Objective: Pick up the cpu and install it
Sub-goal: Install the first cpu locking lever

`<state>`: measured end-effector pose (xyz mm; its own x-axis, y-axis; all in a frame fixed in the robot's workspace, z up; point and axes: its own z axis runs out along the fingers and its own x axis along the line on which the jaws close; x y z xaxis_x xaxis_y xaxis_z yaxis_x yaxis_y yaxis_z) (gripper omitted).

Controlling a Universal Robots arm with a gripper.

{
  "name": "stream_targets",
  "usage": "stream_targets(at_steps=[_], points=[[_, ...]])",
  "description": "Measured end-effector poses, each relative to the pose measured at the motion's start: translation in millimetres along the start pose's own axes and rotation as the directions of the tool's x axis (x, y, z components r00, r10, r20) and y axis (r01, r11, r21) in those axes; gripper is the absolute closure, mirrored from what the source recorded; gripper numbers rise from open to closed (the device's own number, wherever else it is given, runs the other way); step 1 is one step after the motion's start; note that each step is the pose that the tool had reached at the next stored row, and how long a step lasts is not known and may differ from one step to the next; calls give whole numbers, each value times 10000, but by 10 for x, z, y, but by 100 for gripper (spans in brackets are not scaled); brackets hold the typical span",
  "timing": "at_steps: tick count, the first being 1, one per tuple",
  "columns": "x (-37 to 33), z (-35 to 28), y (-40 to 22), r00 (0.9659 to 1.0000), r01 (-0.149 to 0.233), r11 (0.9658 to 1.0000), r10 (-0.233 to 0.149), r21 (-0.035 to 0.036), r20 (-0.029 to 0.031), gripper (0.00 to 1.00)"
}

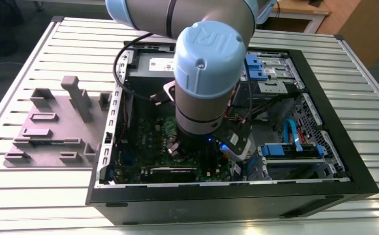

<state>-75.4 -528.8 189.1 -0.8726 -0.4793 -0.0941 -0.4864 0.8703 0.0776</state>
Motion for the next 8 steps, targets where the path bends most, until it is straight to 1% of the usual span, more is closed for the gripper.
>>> stream_targets(at_steps=[8], points=[[-5, 15, -9, 10000, 1, 10000, -1, 11, -6, 89]])
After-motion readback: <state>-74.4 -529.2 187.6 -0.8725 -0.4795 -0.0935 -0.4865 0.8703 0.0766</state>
